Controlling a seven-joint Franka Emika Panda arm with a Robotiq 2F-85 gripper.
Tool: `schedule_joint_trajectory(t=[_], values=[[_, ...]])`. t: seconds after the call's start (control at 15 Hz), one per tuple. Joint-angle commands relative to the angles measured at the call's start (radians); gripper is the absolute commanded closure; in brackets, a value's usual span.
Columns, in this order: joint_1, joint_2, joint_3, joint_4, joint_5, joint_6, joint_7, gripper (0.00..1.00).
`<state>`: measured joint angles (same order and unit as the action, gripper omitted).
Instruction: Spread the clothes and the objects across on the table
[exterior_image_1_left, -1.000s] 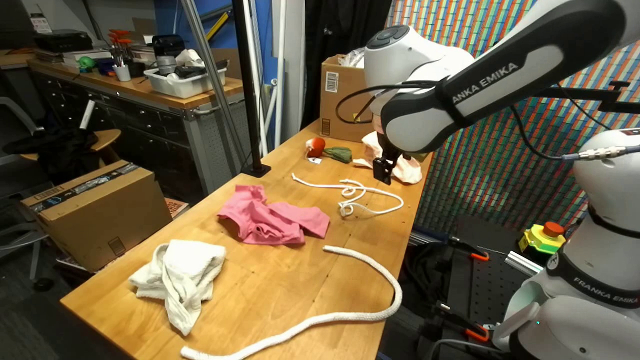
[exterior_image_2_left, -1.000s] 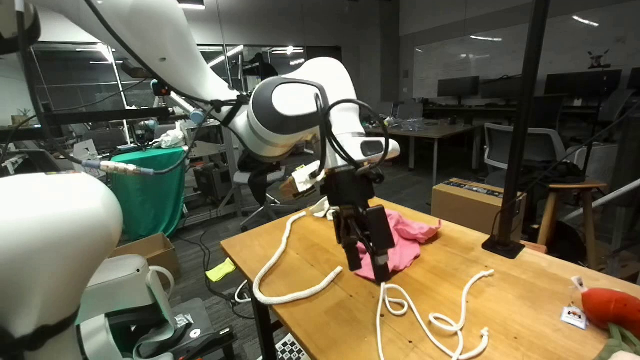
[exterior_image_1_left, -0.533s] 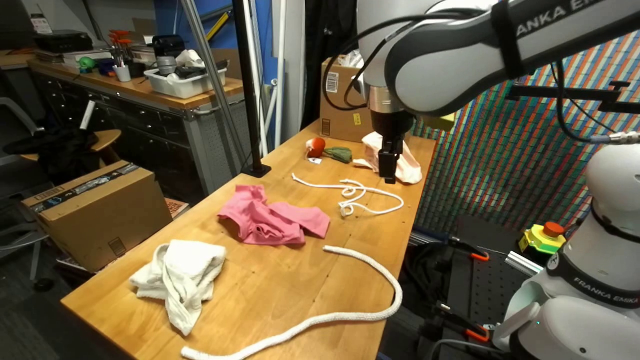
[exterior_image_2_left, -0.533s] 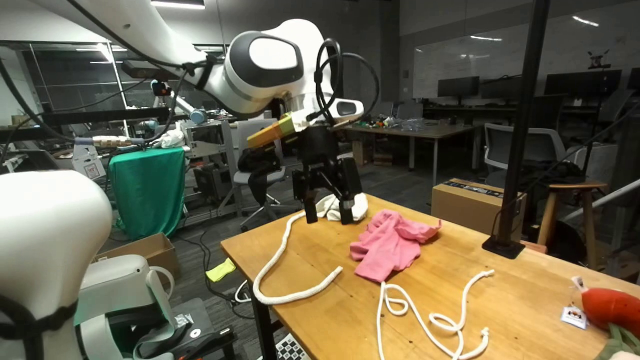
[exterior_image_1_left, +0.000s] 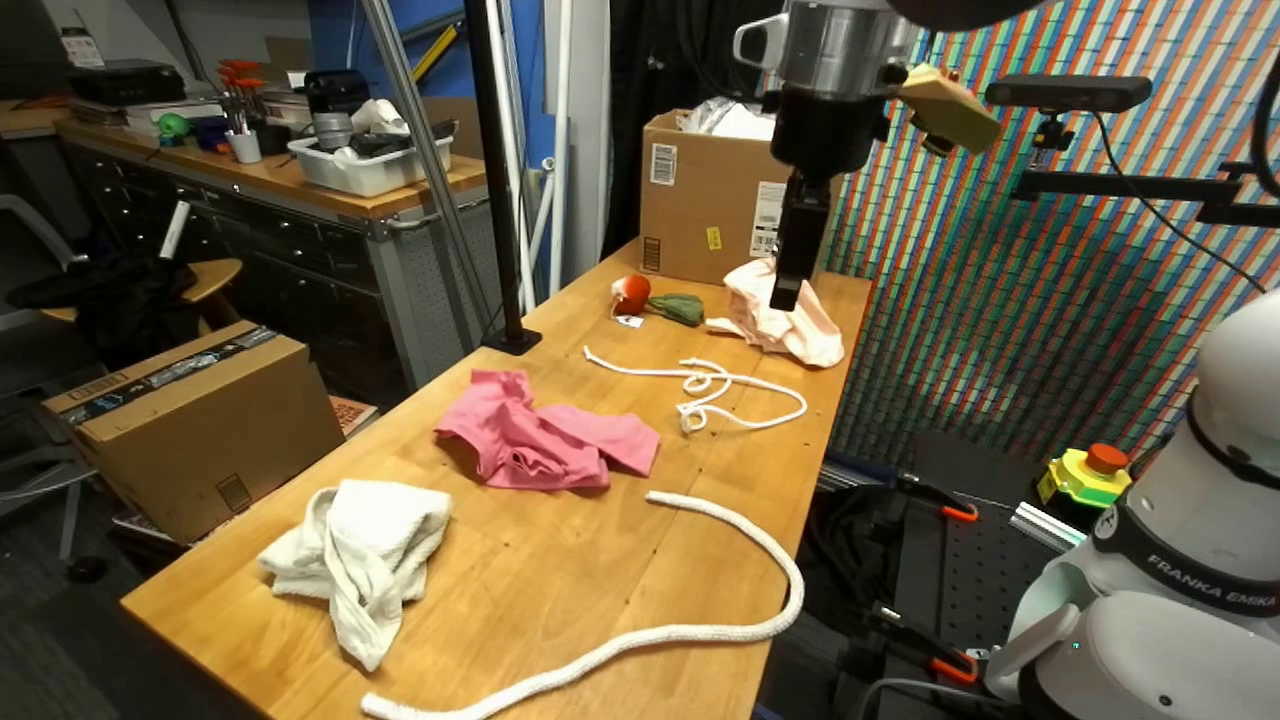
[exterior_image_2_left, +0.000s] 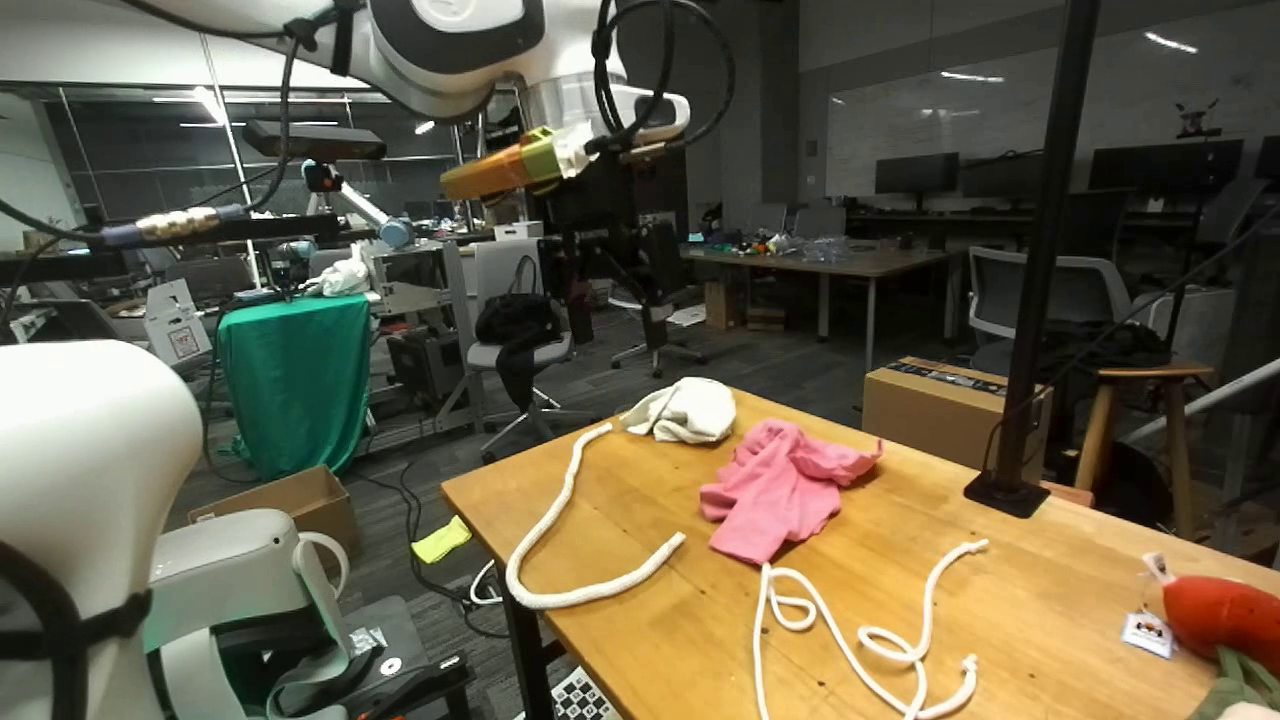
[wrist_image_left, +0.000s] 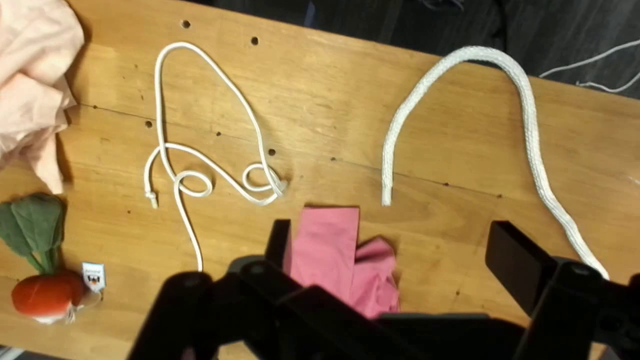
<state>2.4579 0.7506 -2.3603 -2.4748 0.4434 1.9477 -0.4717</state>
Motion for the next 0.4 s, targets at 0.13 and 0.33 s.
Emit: schedule_joint_trajectory(t=[0.13,0.33], values=[[0.001,0.272,-0.093,-0.153,0.31,0.051,-0.173,0.0],[-0.027,0.221,-0.058,-0.12,0.323,0.041,-0.163,0.0]])
